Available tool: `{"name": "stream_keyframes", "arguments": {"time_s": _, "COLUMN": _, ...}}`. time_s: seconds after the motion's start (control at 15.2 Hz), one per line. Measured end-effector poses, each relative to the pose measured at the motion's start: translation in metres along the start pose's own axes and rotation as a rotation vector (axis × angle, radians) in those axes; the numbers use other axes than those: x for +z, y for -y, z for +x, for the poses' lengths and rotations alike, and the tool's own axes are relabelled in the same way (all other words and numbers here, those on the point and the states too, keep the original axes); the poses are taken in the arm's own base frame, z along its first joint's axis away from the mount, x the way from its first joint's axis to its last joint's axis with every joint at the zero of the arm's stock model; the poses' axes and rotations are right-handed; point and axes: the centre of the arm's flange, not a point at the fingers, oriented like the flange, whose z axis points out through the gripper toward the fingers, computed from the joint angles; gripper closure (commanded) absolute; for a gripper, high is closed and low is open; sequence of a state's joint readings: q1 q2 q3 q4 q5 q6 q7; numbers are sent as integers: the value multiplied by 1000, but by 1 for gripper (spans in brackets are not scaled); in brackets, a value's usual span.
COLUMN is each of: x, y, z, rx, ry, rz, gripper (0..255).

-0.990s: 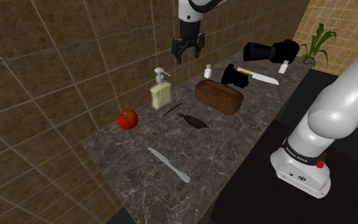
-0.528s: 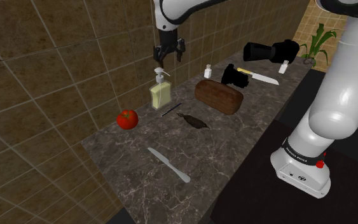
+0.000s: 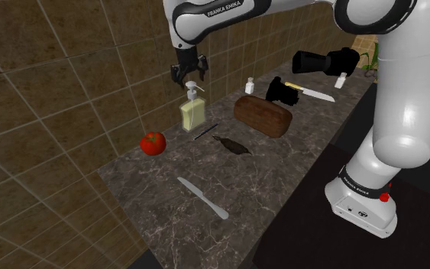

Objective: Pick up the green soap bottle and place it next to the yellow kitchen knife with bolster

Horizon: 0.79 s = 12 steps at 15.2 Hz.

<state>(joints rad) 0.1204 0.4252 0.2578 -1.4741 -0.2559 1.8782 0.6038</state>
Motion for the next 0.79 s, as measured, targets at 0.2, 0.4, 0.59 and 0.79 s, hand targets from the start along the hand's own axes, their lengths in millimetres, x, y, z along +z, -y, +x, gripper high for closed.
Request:
{"name": "stream_keyframes", "arguments": {"time_s": 0.2, "x": 15, "y": 0, "z": 1, "rx": 0, "ry": 0, "rz": -1, "gripper": 0}}
{"name": "stream_keyframes", "arguments": {"time_s": 0.4, "x": 27, "y": 0, "z": 2, "rx": 0, "ry": 0, "rz": -1, "gripper": 0}}
{"name": "stream_keyframes", "arguments": {"time_s": 0.59, "x": 29, "y": 1, "z": 2, "rx": 0, "ry": 0, "rz": -1, "gripper": 0}}
{"name": "stream_keyframes", "arguments": {"time_s": 0.79, "x": 29, "y": 1, "z": 2, "rx": 0, "ry": 0, "rz": -1, "gripper": 255}}
